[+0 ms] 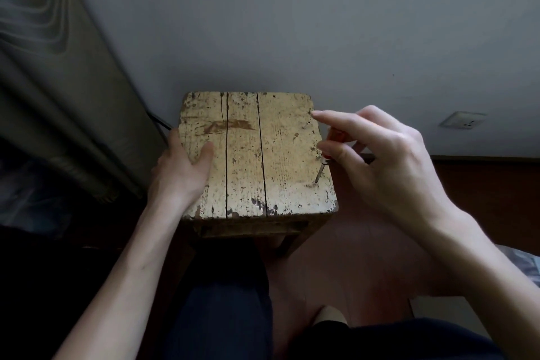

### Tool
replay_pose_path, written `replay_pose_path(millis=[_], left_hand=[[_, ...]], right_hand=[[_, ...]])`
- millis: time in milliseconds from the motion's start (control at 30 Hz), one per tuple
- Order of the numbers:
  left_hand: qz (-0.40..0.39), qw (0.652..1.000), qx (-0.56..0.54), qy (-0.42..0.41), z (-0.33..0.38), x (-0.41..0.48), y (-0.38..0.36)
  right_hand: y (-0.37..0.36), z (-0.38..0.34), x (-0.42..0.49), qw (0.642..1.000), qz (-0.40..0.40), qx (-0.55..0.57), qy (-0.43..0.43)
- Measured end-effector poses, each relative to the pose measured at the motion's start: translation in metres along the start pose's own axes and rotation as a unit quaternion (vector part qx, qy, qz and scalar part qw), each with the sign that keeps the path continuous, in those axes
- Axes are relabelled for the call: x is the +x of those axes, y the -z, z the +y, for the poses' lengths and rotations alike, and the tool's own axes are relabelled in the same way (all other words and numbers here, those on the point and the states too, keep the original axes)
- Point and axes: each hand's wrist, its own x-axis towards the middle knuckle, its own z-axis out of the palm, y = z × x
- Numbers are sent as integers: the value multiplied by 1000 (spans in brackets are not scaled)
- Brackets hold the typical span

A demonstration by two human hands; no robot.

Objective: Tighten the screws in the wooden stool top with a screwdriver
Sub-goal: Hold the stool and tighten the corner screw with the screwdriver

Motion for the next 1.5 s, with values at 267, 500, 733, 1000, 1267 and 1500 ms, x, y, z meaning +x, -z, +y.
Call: replay_pose_path(millis=[267, 500, 733, 1000, 1267, 1500], left_hand=[[-3, 1000, -4, 10, 2, -1, 0], [-9, 1000, -1, 5, 1, -2, 0], [0, 1000, 5, 4, 0, -1, -1], [2, 1000, 6, 7, 2, -2, 0], [-5, 1000, 4, 19, 2, 0, 0], [-6, 1000, 2, 17, 0, 0, -1]], right_hand=[[17, 9, -6, 993, -104, 60, 9], [8, 10, -4, 996, -43, 71, -10], [0, 12, -3, 997, 55, 26, -42], [-7, 3, -8, 999, 46, -2, -5], [15, 10, -6, 994, -89, 52, 22], [5, 15, -6, 994, -81, 72, 29]])
